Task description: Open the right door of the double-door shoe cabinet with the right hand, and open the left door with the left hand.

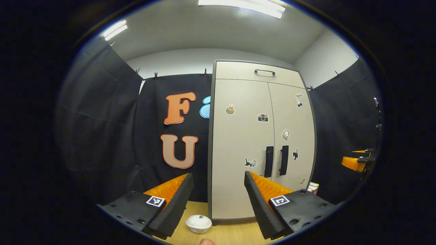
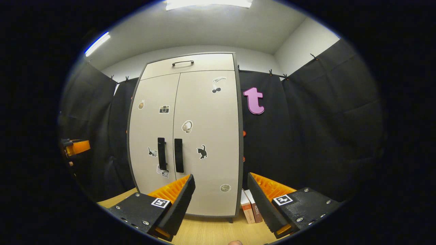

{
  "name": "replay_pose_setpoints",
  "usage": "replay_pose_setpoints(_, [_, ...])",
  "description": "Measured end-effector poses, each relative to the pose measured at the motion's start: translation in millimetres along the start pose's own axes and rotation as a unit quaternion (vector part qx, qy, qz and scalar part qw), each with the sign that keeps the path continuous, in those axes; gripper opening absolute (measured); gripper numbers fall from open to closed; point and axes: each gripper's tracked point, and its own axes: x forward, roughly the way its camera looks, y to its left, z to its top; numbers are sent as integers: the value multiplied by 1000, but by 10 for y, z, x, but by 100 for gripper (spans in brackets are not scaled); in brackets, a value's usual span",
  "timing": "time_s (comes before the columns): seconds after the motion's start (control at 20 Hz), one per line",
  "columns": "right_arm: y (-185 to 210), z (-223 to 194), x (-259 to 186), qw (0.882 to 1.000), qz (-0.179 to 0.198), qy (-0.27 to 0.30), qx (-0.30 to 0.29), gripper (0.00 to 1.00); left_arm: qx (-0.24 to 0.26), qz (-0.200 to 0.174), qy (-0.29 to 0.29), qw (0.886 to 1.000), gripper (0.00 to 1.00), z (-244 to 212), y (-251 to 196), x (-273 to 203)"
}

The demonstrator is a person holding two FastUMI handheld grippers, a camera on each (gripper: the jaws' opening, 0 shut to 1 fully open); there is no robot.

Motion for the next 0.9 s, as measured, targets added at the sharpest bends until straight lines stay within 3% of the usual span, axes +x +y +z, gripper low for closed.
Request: replay_pose_setpoints(0.9, [225,-82,165,1000,6,14,0,94,5,8,-2,1000,95,26,200,51])
